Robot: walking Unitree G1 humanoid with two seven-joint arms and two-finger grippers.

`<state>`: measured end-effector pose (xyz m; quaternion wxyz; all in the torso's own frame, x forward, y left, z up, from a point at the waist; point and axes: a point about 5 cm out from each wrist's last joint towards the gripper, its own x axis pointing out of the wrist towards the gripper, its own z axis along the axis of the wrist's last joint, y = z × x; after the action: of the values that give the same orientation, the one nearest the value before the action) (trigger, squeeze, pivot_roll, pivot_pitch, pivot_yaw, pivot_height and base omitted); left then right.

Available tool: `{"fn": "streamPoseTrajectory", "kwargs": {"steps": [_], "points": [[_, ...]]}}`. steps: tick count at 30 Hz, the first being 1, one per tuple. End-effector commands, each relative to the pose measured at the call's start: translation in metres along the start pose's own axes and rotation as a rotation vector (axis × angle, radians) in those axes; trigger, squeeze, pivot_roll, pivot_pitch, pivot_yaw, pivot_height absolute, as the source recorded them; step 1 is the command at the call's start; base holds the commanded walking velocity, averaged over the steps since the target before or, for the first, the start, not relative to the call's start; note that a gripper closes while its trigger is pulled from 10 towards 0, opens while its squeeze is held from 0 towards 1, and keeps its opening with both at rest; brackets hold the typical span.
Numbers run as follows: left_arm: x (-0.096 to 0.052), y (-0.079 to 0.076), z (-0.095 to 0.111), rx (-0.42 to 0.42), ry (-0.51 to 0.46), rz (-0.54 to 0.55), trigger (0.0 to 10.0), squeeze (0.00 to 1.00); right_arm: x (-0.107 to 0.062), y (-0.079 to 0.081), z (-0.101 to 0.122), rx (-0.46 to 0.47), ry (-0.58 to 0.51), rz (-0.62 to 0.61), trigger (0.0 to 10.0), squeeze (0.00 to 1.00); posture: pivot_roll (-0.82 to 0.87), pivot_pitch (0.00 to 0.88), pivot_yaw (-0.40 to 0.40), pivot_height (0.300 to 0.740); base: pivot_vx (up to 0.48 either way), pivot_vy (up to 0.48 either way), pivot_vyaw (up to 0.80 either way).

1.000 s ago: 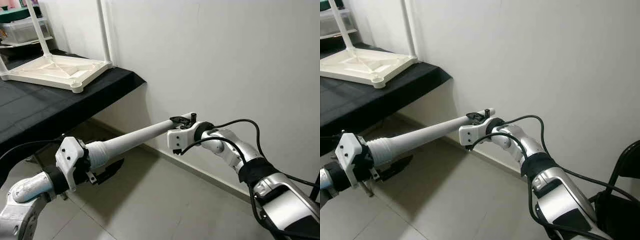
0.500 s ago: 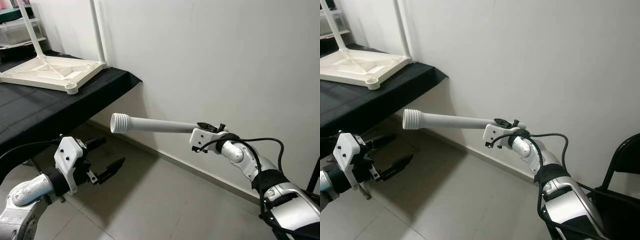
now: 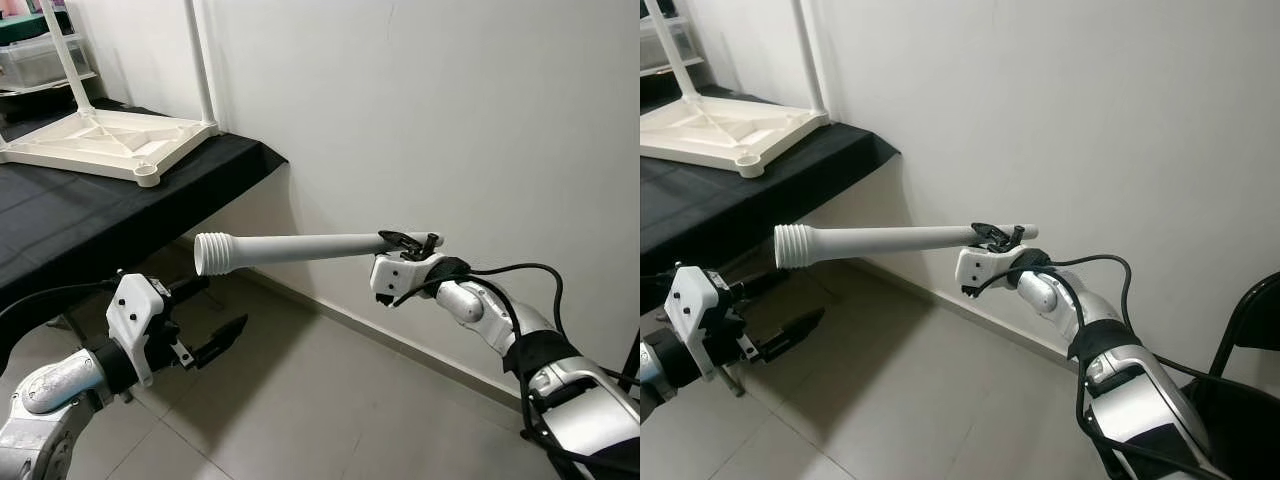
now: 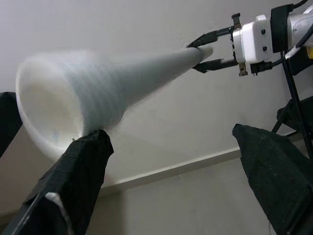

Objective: Building children table

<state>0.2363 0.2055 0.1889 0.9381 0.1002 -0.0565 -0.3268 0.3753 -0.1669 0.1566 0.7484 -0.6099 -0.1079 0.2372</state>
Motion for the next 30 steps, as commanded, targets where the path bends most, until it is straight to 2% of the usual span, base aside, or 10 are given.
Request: {"fn": "streamPoseTrajectory", "kwargs": {"steps": [1, 30], "points": [[-0.0034, 0.0038, 0.004, 0.014, 0.002, 0.011, 10.0, 0.0, -0.0002, 0.0006, 0.002, -0.012, -0.021, 0.006, 10.0, 0.0, -0.05, 0.0, -0.044, 0.74, 0.0, 0.0, 0.0], [-0.0034, 0.0038, 0.004, 0.014, 0.002, 0.011, 10.0, 0.0, -0.0002, 0.0006, 0.002, -0.012, -0.021, 0.006, 10.0, 0.0, -0.05, 0.0, -0.044, 0.74, 0.0, 0.0, 0.0]]}}
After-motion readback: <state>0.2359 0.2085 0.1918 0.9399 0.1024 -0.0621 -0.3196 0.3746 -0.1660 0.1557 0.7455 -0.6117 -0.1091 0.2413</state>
